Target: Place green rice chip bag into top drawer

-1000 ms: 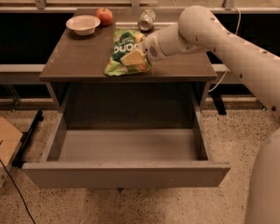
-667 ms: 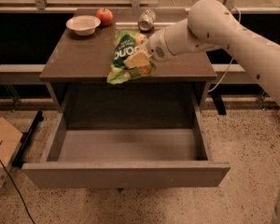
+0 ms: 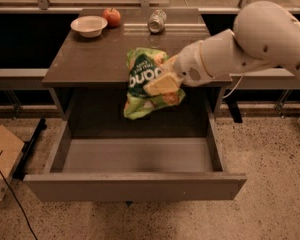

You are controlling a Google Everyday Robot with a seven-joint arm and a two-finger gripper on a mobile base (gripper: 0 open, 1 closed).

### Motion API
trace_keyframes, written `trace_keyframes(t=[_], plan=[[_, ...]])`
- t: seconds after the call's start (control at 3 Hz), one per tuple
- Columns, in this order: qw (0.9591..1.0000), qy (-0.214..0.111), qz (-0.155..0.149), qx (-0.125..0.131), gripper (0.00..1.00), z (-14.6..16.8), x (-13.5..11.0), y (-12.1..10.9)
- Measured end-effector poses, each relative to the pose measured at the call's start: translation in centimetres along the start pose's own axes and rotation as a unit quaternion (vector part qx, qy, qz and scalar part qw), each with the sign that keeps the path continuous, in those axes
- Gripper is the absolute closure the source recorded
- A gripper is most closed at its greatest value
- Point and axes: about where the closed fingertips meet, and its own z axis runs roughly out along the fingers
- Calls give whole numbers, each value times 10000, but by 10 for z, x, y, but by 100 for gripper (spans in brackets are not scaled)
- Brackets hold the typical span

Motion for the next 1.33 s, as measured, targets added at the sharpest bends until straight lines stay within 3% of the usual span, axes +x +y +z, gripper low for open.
trace_keyframes(t=[0.33,0.67,1.0,1.33], plan=[[9993,305,0,-215,100,-8,31,51],[9967,699,80,-417,97,4,71,93],[9926,1066,307,-491,78,29,111,116],[9886,1313,601,-425,55,53,142,118]])
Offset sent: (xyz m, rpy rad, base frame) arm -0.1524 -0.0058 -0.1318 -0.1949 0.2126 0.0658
